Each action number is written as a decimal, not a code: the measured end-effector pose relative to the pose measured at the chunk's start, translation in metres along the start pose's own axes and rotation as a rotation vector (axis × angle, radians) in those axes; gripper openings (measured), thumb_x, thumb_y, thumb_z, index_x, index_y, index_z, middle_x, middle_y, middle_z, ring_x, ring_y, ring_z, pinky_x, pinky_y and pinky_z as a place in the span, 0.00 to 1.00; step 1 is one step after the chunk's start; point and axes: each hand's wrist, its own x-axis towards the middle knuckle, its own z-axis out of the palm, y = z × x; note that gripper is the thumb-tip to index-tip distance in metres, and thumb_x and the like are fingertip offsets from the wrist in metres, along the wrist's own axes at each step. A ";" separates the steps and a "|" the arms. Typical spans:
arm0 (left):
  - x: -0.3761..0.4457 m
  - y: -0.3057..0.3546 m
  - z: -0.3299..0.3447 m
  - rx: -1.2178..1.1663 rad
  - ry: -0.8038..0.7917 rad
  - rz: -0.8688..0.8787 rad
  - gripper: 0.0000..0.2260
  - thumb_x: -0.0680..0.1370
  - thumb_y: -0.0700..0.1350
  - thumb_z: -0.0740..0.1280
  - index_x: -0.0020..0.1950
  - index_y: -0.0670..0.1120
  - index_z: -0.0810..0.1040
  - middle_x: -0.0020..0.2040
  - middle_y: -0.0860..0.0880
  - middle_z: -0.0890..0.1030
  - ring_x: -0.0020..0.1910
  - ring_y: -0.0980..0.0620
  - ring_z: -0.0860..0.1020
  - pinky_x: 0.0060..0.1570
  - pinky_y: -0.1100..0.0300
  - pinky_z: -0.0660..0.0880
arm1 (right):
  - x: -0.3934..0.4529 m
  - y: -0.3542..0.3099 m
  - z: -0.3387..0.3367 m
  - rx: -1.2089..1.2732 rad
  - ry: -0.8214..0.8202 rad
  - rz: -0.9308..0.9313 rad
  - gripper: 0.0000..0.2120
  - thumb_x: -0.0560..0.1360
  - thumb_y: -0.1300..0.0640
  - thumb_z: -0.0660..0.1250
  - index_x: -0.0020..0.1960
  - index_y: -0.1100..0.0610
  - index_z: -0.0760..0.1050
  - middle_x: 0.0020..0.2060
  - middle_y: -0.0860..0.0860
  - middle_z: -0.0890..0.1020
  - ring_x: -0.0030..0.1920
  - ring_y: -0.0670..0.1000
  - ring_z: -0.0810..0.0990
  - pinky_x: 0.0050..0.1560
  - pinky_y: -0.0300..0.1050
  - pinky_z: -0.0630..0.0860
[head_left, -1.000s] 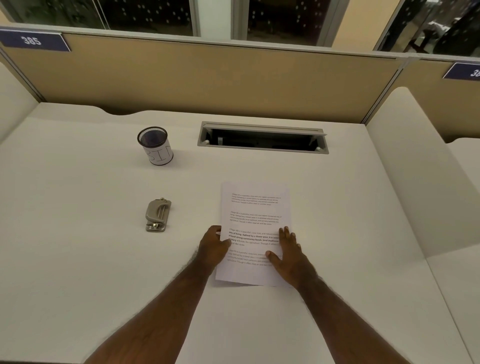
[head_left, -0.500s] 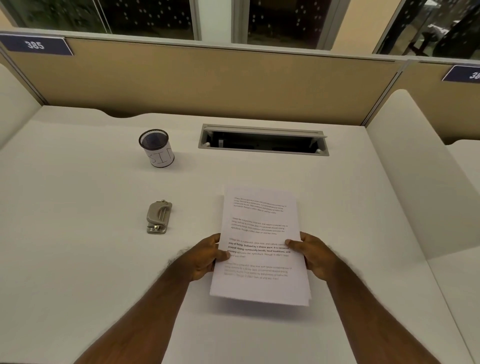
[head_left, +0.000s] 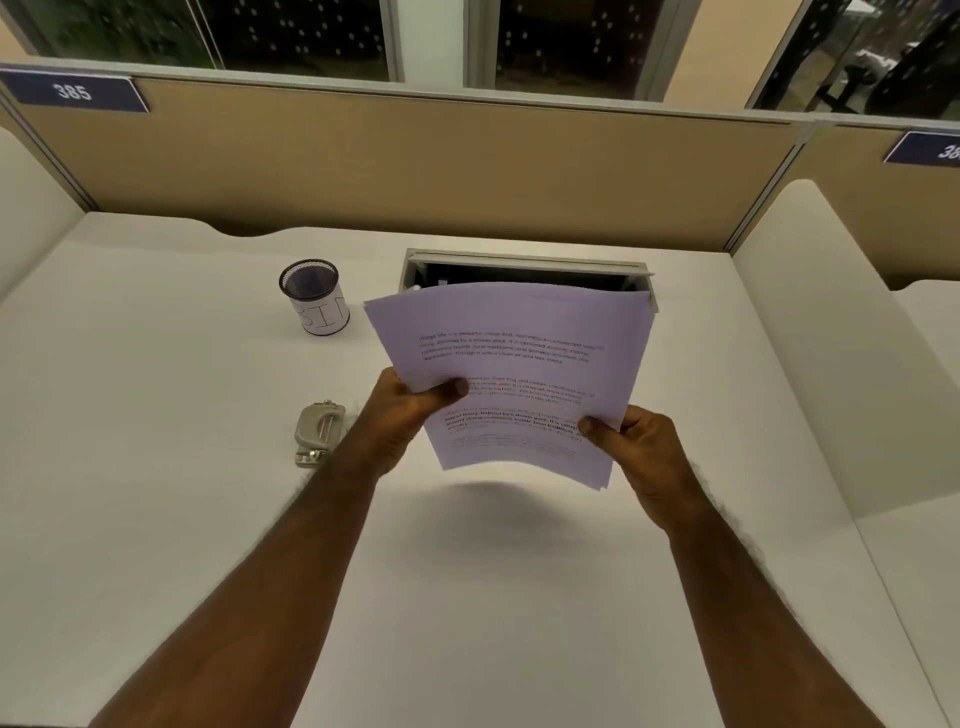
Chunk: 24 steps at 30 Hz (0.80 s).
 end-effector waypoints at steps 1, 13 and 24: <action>-0.001 0.003 0.002 0.036 -0.007 0.008 0.18 0.69 0.48 0.77 0.58 0.53 0.81 0.55 0.45 0.84 0.55 0.40 0.82 0.49 0.47 0.82 | 0.000 0.000 0.000 -0.007 0.001 0.000 0.13 0.68 0.50 0.74 0.52 0.50 0.84 0.49 0.50 0.87 0.49 0.52 0.85 0.50 0.46 0.81; -0.005 -0.007 0.014 0.217 0.011 -0.062 0.18 0.71 0.48 0.74 0.60 0.49 0.80 0.55 0.46 0.84 0.53 0.44 0.82 0.52 0.48 0.81 | 0.004 0.013 0.013 -0.006 0.062 0.019 0.14 0.66 0.49 0.76 0.51 0.40 0.82 0.49 0.46 0.86 0.50 0.51 0.84 0.51 0.51 0.82; -0.005 -0.028 0.012 0.238 0.046 -0.119 0.09 0.75 0.47 0.71 0.56 0.54 0.81 0.52 0.49 0.85 0.51 0.47 0.83 0.50 0.51 0.82 | 0.012 0.031 0.019 -0.052 0.094 0.085 0.10 0.68 0.48 0.75 0.49 0.45 0.82 0.49 0.50 0.86 0.52 0.55 0.83 0.55 0.56 0.81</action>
